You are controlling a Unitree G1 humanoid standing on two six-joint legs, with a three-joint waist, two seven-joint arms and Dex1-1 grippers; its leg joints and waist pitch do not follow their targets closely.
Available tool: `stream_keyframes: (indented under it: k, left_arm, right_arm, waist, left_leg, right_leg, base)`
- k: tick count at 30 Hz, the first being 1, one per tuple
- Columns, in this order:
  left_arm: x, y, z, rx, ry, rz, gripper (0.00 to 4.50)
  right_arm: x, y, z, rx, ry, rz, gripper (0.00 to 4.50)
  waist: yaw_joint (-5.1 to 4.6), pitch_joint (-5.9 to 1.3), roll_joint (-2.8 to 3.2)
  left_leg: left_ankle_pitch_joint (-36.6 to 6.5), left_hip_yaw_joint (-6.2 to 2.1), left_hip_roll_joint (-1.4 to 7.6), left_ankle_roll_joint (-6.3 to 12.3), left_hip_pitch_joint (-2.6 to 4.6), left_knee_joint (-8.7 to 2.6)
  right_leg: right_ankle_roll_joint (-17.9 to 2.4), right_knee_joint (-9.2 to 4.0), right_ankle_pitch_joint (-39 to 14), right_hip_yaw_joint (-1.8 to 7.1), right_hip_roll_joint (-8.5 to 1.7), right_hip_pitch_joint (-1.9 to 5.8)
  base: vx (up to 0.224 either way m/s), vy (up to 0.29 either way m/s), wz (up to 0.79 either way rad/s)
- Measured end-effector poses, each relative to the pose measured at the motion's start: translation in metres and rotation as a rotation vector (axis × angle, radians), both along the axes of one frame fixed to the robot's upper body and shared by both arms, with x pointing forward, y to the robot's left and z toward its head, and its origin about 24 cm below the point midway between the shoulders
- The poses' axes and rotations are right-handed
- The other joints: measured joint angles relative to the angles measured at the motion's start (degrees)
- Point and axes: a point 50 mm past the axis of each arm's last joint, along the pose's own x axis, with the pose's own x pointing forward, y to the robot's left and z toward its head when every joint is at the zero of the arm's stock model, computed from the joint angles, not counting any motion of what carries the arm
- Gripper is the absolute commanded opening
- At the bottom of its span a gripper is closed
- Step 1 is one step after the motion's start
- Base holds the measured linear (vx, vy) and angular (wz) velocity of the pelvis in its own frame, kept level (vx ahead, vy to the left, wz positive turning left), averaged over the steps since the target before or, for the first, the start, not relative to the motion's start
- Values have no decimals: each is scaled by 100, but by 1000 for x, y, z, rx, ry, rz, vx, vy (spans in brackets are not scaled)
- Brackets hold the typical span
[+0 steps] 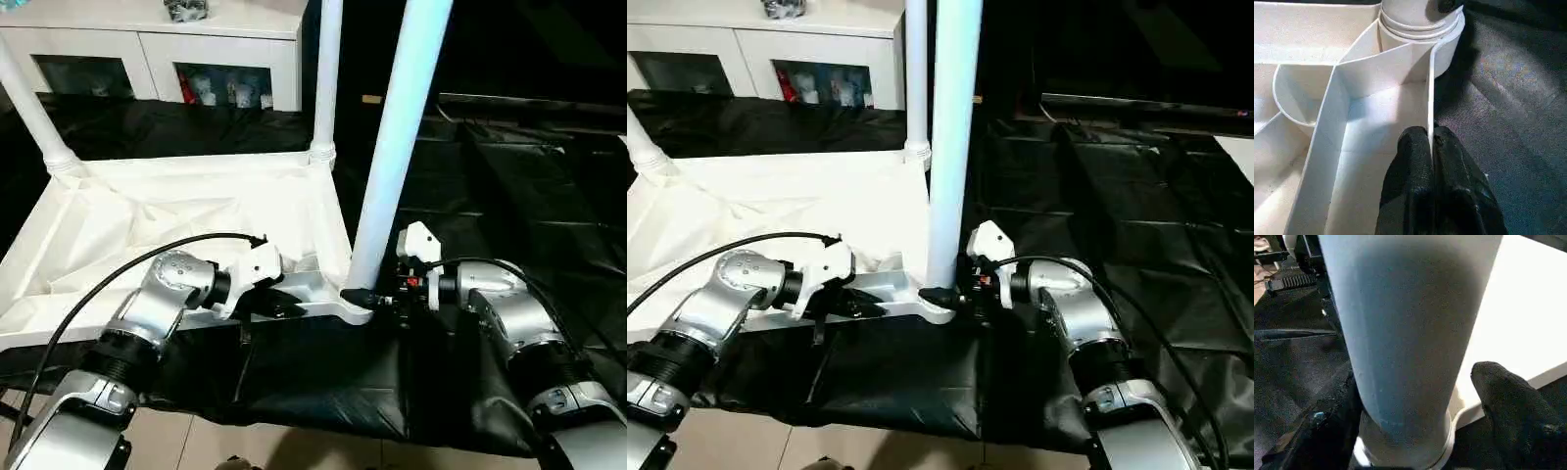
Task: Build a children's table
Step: Rotate leg to tighten
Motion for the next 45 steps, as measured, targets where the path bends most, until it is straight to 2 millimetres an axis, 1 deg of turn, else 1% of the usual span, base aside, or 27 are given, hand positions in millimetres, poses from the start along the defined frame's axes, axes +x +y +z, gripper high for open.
stream_keyframes:
  k: [1, 3, 4, 8, 17, 18, 19, 20, 23, 24, 26, 28, 29, 32, 33, 34, 36, 37, 38, 41, 45]
  left_arm:
    - [0, 0, 0, -2, 8, 4, 31]
    - [1, 3, 0, -33, 23, 27, 56]
    - [1, 2, 0, -57, 24, 34, 59]
    - [0, -1, -1, -76, 17, 24, 59]
    - [0, 3, -1, -64, 21, 23, 59]
    - [0, 3, -1, -63, 20, 21, 42]
    - [0, 3, -1, -63, 20, 20, 42]
    - [0, 3, -1, -62, 18, 22, 24]
    - [1, 4, -2, -59, 17, 27, 14]
    - [1, 4, -2, -60, 17, 27, 4]
    - [1, 4, -2, -60, 19, 26, 0]
    - [0, 4, -2, -60, 20, 25, 0]
    - [0, 4, -2, -60, 20, 25, 0]
    - [1, 4, -2, -59, 17, 29, 0]
    - [1, 4, -2, -59, 17, 30, 0]
    - [1, 4, -2, -58, 16, 30, 0]
    - [1, 5, -2, -57, 16, 31, 0]
    - [1, 5, -2, -57, 17, 32, 0]
    - [1, 5, -2, -57, 17, 32, 0]
    - [1, 5, -2, -55, 19, 37, 0]
    - [2, 4, -3, -46, 23, 64, 0]
  right_arm:
    - [0, 0, 0, 0, 0, 0, 363]
    - [0, -1, 0, -2, -1, -1, 363]
    - [0, -1, 0, -4, 0, -3, 363]
    - [0, -1, 0, -2, -1, -2, 363]
    - [0, -1, -3, -2, 9, -5, 363]
    - [0, -1, -4, -2, 14, -5, 363]
    - [0, -1, -4, -2, 19, -6, 363]
    - [-1, -1, -5, -2, 24, -6, 363]
    - [-1, 1, -6, 2, 37, -5, 363]
    - [-1, 2, -7, 5, 41, -4, 335]
    - [-1, 4, -7, 9, 51, 1, 328]
    - [-2, 5, -8, 13, 55, 9, 293]
    - [-2, 6, -8, 15, 57, 11, 285]
    - [-3, 6, -9, 18, 73, 14, 275]
    - [-2, 7, -8, 21, 72, 14, 250]
    - [-2, 7, -8, 23, 74, 14, 250]
    - [-2, 8, -7, 30, 70, 16, 231]
    - [-2, 8, -7, 31, 70, 16, 231]
    - [-2, 8, -7, 31, 70, 16, 216]
    - [-2, 9, -7, 31, 69, 15, 209]
    - [-2, 13, -10, 44, 74, -13, 205]
  waist:
    - [-1, 0, 0]
    - [3, 0, 0]
    - [13, 4, -7]
    - [22, 3, -17]
    - [9, 2, -20]
    - [7, 2, -20]
    - [7, 2, -21]
    - [6, 2, -22]
    - [3, 1, -22]
    - [3, 1, -22]
    - [4, 1, -22]
    - [6, 1, -22]
    - [5, 1, -22]
    - [4, 1, -22]
    - [4, 1, -22]
    - [4, 1, -22]
    - [0, 0, -24]
    - [-2, -5, -32]
    - [-2, -6, -36]
    - [-8, -10, -43]
    - [-11, -23, -78]
  left_leg:
    - [0, 0, 0, 0, 0, -1]
    - [0, -1, 0, 0, 0, 0]
    - [0, -2, 0, 0, -2, 4]
    - [0, -4, 0, 0, -10, 11]
    - [0, -17, 1, -1, -8, 11]
    - [0, -17, 1, -1, -7, 11]
    - [0, -17, 1, -1, -7, 11]
    - [0, -18, 1, -1, -7, 11]
    - [0, -18, 1, 0, -8, 11]
    - [0, -18, 1, -1, -7, 11]
    - [0, -18, 1, -1, -8, 11]
    - [0, -18, 1, -1, -8, 11]
    - [0, -18, 1, -1, -7, 11]
    - [0, -18, 1, -1, -6, 11]
    - [0, -18, 1, -1, -5, 11]
    - [0, -18, 1, -1, -5, 11]
    - [0, -19, 1, -1, -4, 11]
    - [0, -19, 1, -1, -4, 11]
    - [0, -20, 1, -1, -3, 10]
    - [0, -20, 1, -1, -1, 11]
    - [-1, -20, 1, -2, 9, 8]
  right_leg:
    - [2, 1, -1, 1, 0, 0]
    - [3, 4, -2, -1, 0, -1]
    - [3, 4, -2, -7, 1, -4]
    - [1, 3, -1, -7, 0, -2]
    - [3, 4, -2, -7, 0, 0]
    - [3, 4, -2, -7, 1, -1]
    - [3, 4, -2, -7, 1, -1]
    - [3, 5, -2, -7, 1, -1]
    - [3, 5, -2, -7, 1, -1]
    - [4, 5, -2, -7, 1, -1]
    - [4, 4, -3, -7, 1, -2]
    - [4, 4, -3, -7, 1, -1]
    - [4, 4, -3, -7, 1, -2]
    - [4, 5, -3, -7, 1, -1]
    - [4, 5, -3, -7, 1, -1]
    - [4, 5, -3, -7, 1, 0]
    - [4, 5, -3, -7, 1, 1]
    - [5, 5, -3, -7, 2, 1]
    - [6, 5, -4, -7, 2, 1]
    - [20, 5, -12, -6, 2, 1]
    - [30, 5, -18, -6, 2, 6]
  base:
    - [0, 0, 0]
    - [0, 0, 0]
    - [0, 0, 0]
    - [0, 0, 0]
    - [0, 0, 0]
    - [0, 0, 0]
    - [0, 0, 0]
    - [0, 0, 0]
    - [0, 0, 0]
    - [0, 0, 0]
    - [0, 0, 0]
    - [0, 0, 0]
    - [0, 0, 0]
    - [0, 0, 0]
    - [0, 0, 0]
    - [0, 0, 0]
    - [0, 0, 0]
    - [0, 0, 0]
    - [0, 0, 0]
    - [0, 0, 0]
    - [0, 0, 0]
